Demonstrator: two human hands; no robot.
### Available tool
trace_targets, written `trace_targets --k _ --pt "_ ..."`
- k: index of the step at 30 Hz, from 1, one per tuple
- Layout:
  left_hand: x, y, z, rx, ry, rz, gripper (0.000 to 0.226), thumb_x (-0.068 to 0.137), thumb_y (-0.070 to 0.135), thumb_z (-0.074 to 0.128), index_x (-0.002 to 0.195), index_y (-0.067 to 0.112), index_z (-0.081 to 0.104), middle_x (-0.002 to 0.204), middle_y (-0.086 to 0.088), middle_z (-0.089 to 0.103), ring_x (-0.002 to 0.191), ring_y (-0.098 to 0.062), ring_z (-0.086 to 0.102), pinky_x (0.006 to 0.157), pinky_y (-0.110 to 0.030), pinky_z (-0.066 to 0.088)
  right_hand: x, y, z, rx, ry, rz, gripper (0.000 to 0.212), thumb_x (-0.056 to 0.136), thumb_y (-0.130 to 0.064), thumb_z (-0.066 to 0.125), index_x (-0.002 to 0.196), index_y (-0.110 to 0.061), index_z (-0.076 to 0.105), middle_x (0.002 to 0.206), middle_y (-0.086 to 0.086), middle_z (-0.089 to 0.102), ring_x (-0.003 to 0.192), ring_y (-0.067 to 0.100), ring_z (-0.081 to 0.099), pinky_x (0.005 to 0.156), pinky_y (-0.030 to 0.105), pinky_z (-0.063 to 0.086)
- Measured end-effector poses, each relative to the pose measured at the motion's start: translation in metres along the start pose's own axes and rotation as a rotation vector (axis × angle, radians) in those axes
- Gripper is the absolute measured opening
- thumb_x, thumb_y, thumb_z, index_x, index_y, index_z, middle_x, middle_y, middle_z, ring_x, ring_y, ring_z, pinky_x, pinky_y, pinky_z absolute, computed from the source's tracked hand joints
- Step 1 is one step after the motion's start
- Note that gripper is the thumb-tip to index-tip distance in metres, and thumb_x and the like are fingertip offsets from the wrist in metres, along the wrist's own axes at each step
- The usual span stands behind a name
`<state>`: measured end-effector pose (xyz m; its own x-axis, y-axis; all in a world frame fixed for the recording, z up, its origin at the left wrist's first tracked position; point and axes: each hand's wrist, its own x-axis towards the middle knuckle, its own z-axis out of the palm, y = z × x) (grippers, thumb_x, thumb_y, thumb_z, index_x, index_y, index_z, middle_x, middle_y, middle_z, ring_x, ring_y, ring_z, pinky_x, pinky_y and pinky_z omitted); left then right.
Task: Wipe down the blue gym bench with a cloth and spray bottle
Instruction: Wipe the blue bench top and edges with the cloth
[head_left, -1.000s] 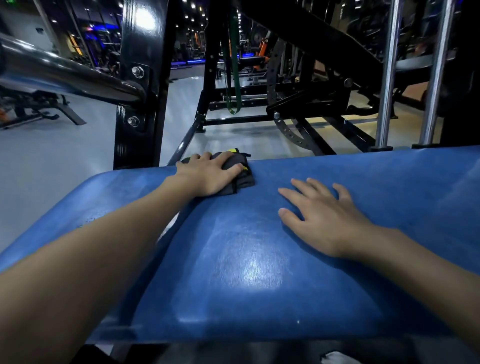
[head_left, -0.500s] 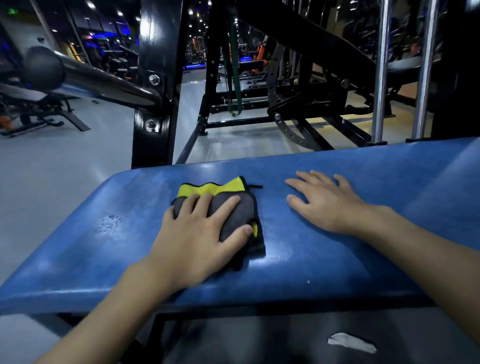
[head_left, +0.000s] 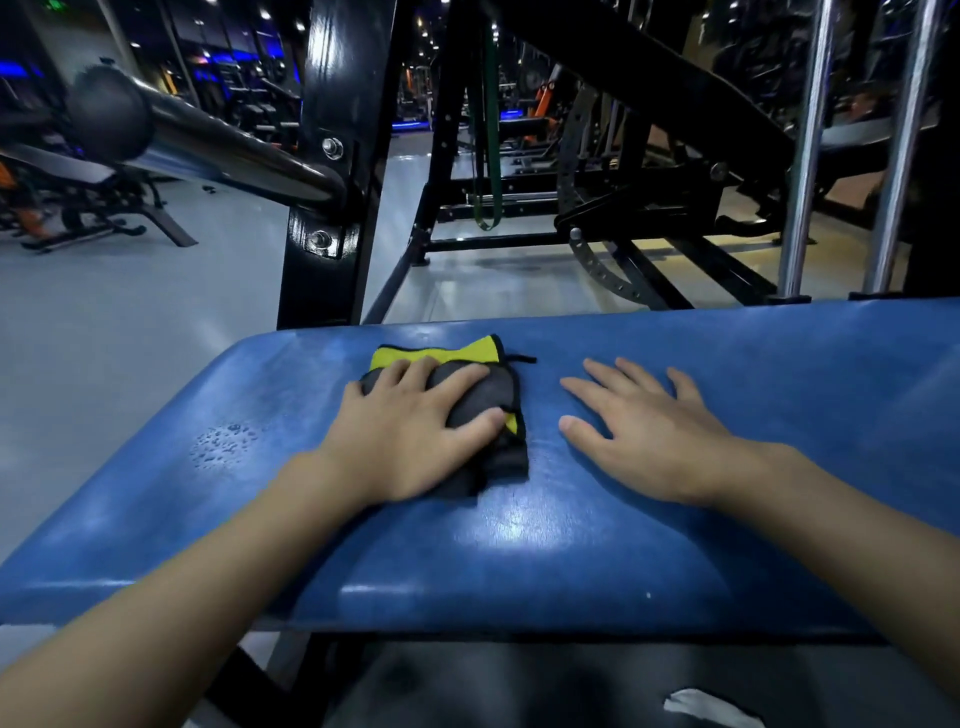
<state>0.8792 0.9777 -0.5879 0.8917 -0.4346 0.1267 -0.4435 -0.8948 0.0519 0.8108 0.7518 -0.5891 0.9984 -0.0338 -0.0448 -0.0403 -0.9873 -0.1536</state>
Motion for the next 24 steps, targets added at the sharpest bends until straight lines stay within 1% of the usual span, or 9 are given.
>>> trace_targets --k 3,5,7,10,13,15,17,20,24 --pt "0.058 -0.012 0.003 -0.048 -0.042 -0.016 0.085 0.066 0.088 0.004 0.143 0.059 0.023 0.155 0.007 0.035 0.145 -0.024 0.027 0.113 -0.06 0.026 0.002 0.001 0.001 -0.023 -0.003 0.008 0.062 0.098 -0.062 0.017 0.156 -0.04 0.012 0.167 -0.01 -0.001 0.153 0.014 -0.008 0.121 0.054 -0.004" --pt "0.093 -0.017 0.003 -0.062 -0.07 -0.041 0.085 0.067 0.089 0.007 0.145 0.058 0.023 0.157 0.003 0.033 0.146 -0.028 0.026 0.113 -0.064 0.023 0.004 0.001 0.003 -0.028 0.008 0.009 0.062 0.097 -0.062 0.017 0.156 -0.041 0.012 0.167 -0.011 0.0 0.152 0.013 -0.007 0.121 0.054 -0.004" --pt "0.115 -0.021 0.002 -0.06 -0.085 -0.057 0.077 0.075 0.086 0.013 0.146 0.057 0.024 0.157 0.0 0.034 0.146 -0.031 0.027 0.112 -0.066 0.021 0.004 0.002 0.003 -0.023 0.019 0.008 0.062 0.097 -0.062 0.017 0.155 -0.042 0.012 0.166 -0.012 0.001 0.152 0.012 -0.007 0.121 0.053 -0.004" --pt "0.122 -0.023 0.005 -0.044 -0.08 -0.049 0.067 0.086 0.083 0.02 0.147 0.056 0.024 0.156 0.0 0.035 0.146 -0.03 0.026 0.112 -0.066 0.021 0.005 0.003 0.003 -0.016 0.021 0.008 0.063 0.096 -0.062 0.017 0.155 -0.042 0.013 0.166 -0.012 0.002 0.152 0.013 -0.006 0.121 0.053 -0.004" --pt "0.096 -0.021 0.006 -0.031 -0.07 -0.041 0.071 0.084 0.085 0.018 0.148 0.055 0.023 0.159 0.001 0.03 0.147 -0.029 0.022 0.114 -0.063 0.02 0.003 0.003 0.002 -0.001 0.016 0.002 0.063 0.096 -0.062 0.017 0.155 -0.042 0.014 0.166 -0.011 0.002 0.152 0.013 -0.006 0.121 0.053 -0.004" --pt "0.066 -0.018 0.004 -0.025 -0.064 -0.034 0.081 0.075 0.088 0.01 0.148 0.055 0.023 0.156 0.001 0.033 0.145 -0.028 0.025 0.113 -0.06 0.023 0.002 0.003 0.001 0.012 0.022 -0.001 0.063 0.096 -0.062 0.018 0.155 -0.042 0.015 0.166 -0.011 0.003 0.152 0.013 -0.005 0.121 0.052 -0.004" --pt "0.027 -0.013 -0.001 -0.005 -0.033 -0.009 0.087 0.07 0.087 0.001 0.148 0.056 0.022 0.154 0.004 0.034 0.144 -0.025 0.027 0.113 -0.058 0.025 0.001 0.002 0.001 0.022 0.028 0.002 0.062 0.096 -0.061 0.019 0.155 -0.042 0.016 0.166 -0.011 0.004 0.152 0.012 -0.004 0.121 0.052 -0.003" --pt "-0.035 -0.008 -0.006 0.052 0.0 0.029 0.09 0.071 0.084 -0.005 0.152 0.052 0.017 0.154 0.005 0.032 0.145 -0.019 0.022 0.113 -0.051 0.026 -0.001 0.0 0.0 0.027 0.022 0.008 0.061 0.098 -0.06 0.021 0.155 -0.041 0.017 0.166 -0.011 0.006 0.152 0.012 -0.002 0.121 0.052 -0.002" --pt "-0.094 -0.004 -0.009 0.083 0.021 0.036 0.086 0.074 0.082 -0.006 0.153 0.053 0.011 0.158 0.005 0.026 0.148 -0.02 0.016 0.114 -0.049 0.023 -0.002 -0.002 -0.007 0.031 0.023 0.026 0.059 0.098 -0.059 0.029 0.154 -0.038 0.025 0.165 -0.01 0.013 0.152 0.013 0.002 0.12 0.055 -0.001"
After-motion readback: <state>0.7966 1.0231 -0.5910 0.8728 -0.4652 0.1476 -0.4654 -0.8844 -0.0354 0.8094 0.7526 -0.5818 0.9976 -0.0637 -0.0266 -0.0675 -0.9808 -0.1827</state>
